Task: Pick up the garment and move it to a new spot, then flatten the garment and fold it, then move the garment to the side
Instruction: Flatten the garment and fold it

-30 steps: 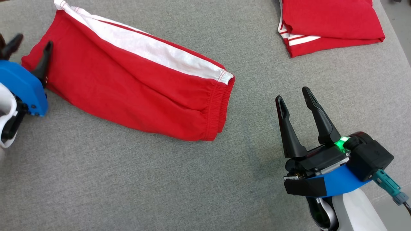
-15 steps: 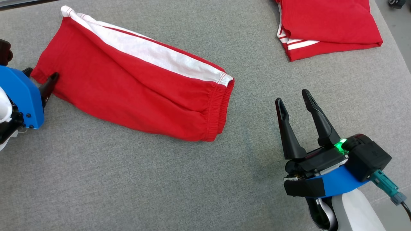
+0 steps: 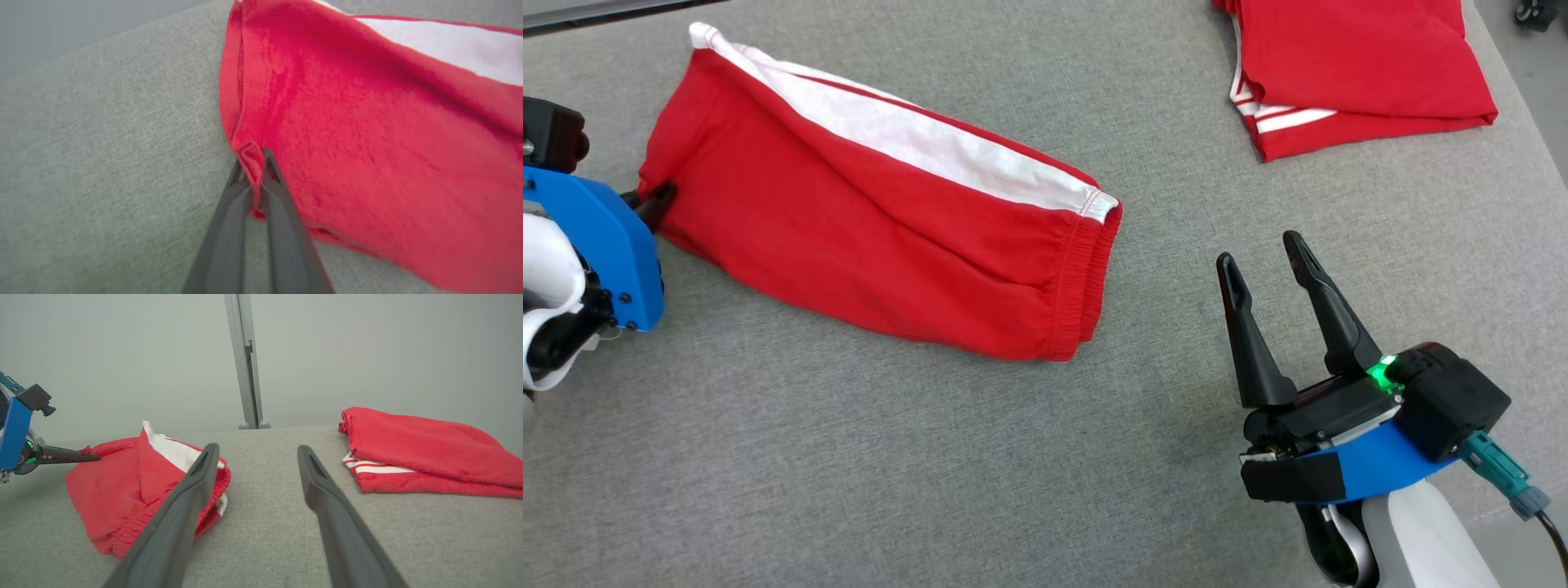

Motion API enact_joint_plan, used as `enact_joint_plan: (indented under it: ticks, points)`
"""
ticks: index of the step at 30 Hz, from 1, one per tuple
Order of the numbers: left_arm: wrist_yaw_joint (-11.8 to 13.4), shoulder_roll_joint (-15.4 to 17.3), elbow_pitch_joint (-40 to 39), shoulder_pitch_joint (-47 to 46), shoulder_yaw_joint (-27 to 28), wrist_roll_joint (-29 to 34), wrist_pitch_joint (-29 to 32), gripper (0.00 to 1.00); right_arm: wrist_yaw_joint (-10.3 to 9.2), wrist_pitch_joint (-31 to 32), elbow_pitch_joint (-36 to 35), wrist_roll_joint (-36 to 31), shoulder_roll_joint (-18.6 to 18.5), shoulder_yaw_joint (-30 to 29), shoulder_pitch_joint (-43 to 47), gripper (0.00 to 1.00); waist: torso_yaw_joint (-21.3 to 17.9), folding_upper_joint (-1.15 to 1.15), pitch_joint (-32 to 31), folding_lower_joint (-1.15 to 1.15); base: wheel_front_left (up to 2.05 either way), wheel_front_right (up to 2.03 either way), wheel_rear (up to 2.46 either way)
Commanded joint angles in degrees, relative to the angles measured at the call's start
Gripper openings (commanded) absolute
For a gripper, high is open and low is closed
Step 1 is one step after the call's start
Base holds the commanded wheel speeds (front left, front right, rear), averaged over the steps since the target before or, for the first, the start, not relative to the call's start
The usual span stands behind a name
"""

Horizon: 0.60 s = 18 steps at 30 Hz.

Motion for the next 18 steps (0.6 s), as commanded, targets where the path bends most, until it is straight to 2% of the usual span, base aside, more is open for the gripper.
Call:
enact_joint_plan:
  ticks: [1, 11, 18]
  points:
    - [-0.2, -0.3, 0.0, 0.0, -0.2, 0.2, -0.7, 0.00, 0.01, -0.3, 0.2, 0.2, 0.1, 0.1, 0.2, 1.00, 0.3, 0.00, -0.4, 0.00, 0.00, 0.00, 0.00]
    - [-0.1, -2.6, -4.0, 4.4, -0.5, -0.8, -7.9, 0.00, 0.01, 0.3, 1.6, 1.1, -0.5, -1.3, 1.7, 1.00, 4.9, 0.00, -5.1, 0.00, 0.00, 0.00, 0.00]
    - [2.9, -3.2, -9.7, 12.4, -0.5, -1.5, -13.2, 0.00, 0.01, 1.9, 1.7, 0.9, -0.9, -3.3, 3.9, 1.00, 9.8, 0.00, -8.8, 0.00, 0.00, 0.00, 0.00]
